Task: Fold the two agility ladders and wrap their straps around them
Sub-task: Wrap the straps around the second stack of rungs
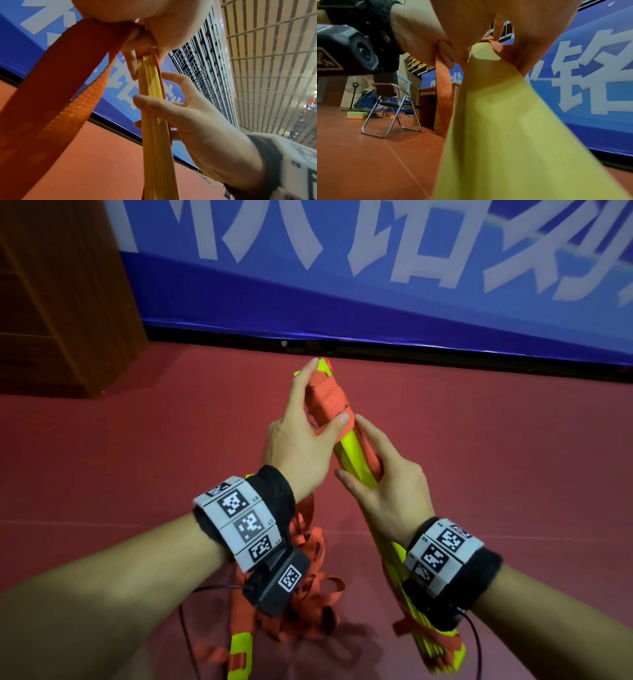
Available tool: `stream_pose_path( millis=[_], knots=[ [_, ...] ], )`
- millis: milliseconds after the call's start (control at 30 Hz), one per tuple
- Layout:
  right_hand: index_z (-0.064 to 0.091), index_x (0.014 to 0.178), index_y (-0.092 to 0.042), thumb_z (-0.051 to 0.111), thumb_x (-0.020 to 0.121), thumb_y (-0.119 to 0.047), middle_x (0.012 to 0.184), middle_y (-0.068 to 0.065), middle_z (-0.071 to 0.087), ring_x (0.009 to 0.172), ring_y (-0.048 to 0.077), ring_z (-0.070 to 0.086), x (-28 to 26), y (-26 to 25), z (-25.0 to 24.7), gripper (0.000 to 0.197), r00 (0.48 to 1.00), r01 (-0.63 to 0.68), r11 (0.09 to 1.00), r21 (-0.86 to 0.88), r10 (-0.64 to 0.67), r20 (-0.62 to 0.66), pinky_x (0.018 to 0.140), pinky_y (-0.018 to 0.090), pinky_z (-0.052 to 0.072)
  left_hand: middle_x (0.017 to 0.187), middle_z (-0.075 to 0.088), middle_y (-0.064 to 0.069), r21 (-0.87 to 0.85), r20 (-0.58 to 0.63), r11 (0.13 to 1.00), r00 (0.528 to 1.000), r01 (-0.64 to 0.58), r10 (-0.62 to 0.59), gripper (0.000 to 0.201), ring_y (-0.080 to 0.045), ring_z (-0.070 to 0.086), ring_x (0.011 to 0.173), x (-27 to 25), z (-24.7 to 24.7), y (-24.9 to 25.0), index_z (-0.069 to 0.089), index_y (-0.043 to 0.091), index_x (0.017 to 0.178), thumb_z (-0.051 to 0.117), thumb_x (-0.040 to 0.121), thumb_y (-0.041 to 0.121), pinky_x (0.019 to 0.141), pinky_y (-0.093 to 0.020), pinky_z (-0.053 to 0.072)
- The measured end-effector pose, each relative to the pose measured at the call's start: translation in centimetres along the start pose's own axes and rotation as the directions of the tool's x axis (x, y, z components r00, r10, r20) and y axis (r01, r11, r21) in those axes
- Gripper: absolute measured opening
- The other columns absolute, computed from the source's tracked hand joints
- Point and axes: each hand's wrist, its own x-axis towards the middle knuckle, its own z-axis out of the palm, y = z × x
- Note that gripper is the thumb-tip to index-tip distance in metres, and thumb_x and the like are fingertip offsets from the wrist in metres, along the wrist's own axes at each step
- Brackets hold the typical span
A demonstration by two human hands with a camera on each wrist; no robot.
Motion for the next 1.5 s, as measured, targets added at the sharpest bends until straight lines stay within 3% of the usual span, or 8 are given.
stream_pose_path(
  millis=[200,500,667,800,900,1133,1333,1500],
  knots=[
    [0.024,0.153,-0.058,0.072,0.09,-0.045,0.103,-0.003,0.076,0.098,0.022,0.071,0.4,1.3,-0.2,0.08,1.0,0.009,0.999,-0.041,-0.009,0.014,0.08,0.04,0.058,0.058,0.055,-0.001,0.057,0.067,0.998,0.997,-0.038,0.035,0.077,-0.013,0.052,0.052,-0.4,-0.3,0.1,0.018,0.062,0.15,0.065,0.096,0.032,0.057,-0.024,0.036],
    [0.021,0.153,-0.058,0.066,0.092,-0.048,0.085,-0.002,0.074,0.081,0.017,0.071,0.9,1.7,-0.3,0.076,0.999,-0.019,1.0,0.001,0.019,0.045,0.077,0.041,0.057,0.068,0.069,0.001,0.139,0.126,0.985,0.988,-0.102,0.084,0.081,-0.015,0.066,0.065,-0.4,-0.5,0.6,0.006,0.059,0.154,0.061,0.098,0.037,0.07,-0.039,0.053],
    [0.028,0.152,-0.055,0.07,0.092,-0.043,0.11,0.003,0.076,0.099,0.016,0.071,1.6,1.9,-0.9,0.074,0.996,-0.052,0.993,0.107,0.044,0.076,0.089,0.041,0.056,0.081,0.075,0.011,0.081,0.102,0.993,0.991,-0.092,0.084,0.085,-0.003,0.066,0.073,0.1,-0.5,-0.1,0.007,0.055,0.156,0.065,0.096,0.038,0.067,-0.014,0.043],
    [0.033,0.153,-0.052,0.07,0.091,-0.041,0.105,-0.016,0.073,0.091,0.007,0.07,1.9,2.3,-0.9,0.073,0.981,-0.111,0.921,0.372,0.04,0.192,0.095,0.048,0.057,0.084,0.076,0.01,0.0,0.11,0.998,0.991,-0.07,0.07,0.086,0.003,0.062,0.067,0.5,-0.5,-0.7,0.011,0.053,0.157,0.068,0.096,0.031,0.067,-0.012,0.04],
    [0.037,0.156,-0.034,0.07,0.095,-0.015,0.107,0.002,0.077,0.099,0.021,0.072,1.7,1.6,-1.2,0.071,0.972,-0.15,0.822,0.549,0.023,0.232,0.095,0.044,0.058,0.081,0.076,0.005,-0.044,0.126,0.996,0.988,-0.081,0.086,0.086,-0.001,0.067,0.07,0.6,-0.5,-0.6,0.013,0.053,0.157,0.069,0.096,0.03,0.07,-0.019,0.046],
    [0.038,0.157,-0.022,0.067,0.092,-0.015,0.118,0.025,0.069,0.102,0.034,0.073,1.7,0.8,-1.4,0.071,0.956,-0.217,0.71,0.67,0.015,0.293,0.092,0.044,0.058,0.068,0.068,-0.017,-0.087,0.195,0.994,0.977,-0.071,0.087,0.087,-0.034,0.052,0.055,0.7,-0.8,-0.3,-0.001,0.05,0.158,0.063,0.1,0.038,0.061,-0.036,0.047],
    [0.04,0.155,-0.023,0.064,0.092,-0.02,0.114,0.026,0.069,0.095,0.035,0.074,1.6,0.5,-1.7,0.068,0.949,-0.203,0.73,0.653,-0.017,0.314,0.087,0.05,0.057,0.061,0.065,0.0,-0.179,0.175,0.979,0.977,-0.093,0.125,0.085,-0.008,0.053,0.054,0.5,-0.4,-0.8,0.002,0.052,0.157,0.062,0.1,0.034,0.064,-0.026,0.046],
    [0.052,0.145,-0.02,0.078,0.087,-0.015,0.101,0.018,0.072,0.085,0.022,0.072,1.7,-0.1,-1.4,0.063,0.958,-0.136,0.796,0.589,-0.045,0.282,0.081,0.034,0.058,0.06,0.063,-0.015,-0.122,0.082,0.988,0.991,-0.098,0.108,0.086,-0.034,0.056,0.052,0.0,-0.4,0.3,0.011,0.053,0.156,0.069,0.094,0.041,0.058,-0.042,0.052]
  ],
)
